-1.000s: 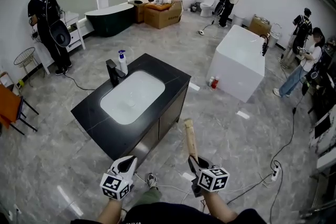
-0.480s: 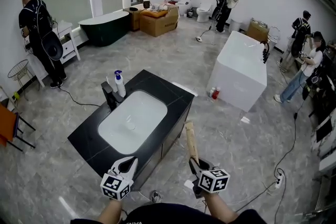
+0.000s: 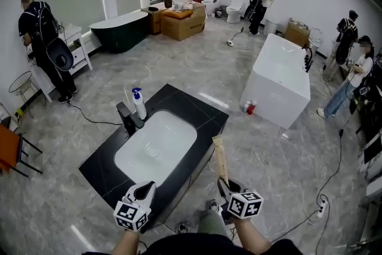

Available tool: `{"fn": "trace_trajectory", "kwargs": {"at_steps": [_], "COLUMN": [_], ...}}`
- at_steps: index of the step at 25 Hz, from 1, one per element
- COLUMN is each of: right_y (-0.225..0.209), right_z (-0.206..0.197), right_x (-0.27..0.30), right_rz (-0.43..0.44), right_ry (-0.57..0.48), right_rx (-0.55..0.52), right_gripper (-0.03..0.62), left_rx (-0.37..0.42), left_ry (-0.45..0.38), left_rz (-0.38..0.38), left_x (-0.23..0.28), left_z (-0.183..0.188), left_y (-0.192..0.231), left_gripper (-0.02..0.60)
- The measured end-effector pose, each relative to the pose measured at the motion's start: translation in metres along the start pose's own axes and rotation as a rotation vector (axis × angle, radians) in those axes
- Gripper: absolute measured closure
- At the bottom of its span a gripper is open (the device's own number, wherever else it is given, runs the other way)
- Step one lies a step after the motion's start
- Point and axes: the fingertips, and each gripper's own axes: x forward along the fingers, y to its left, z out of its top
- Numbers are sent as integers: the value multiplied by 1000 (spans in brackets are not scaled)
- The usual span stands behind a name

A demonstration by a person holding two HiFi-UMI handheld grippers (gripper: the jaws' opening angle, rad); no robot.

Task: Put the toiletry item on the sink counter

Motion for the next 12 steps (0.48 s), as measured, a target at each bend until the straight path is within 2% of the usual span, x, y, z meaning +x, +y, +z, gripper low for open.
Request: {"fn": "trace_trajectory", "kwargs": {"at_steps": [7,12], "right_y": [-21,-40], "right_z": [25,60], "right_x": [57,94], "right_rz": [52,90], "right_ry": [30,52], "right_rx": [-25,-62], "right_gripper": [549,548], "left_rx": [-20,-32], "left_ry": [-1,-15], "left_rz": [77,130], "left_x": [31,63], "left_z": [2,18], "left_y": [30,43], "left_gripper": [572,572]}}
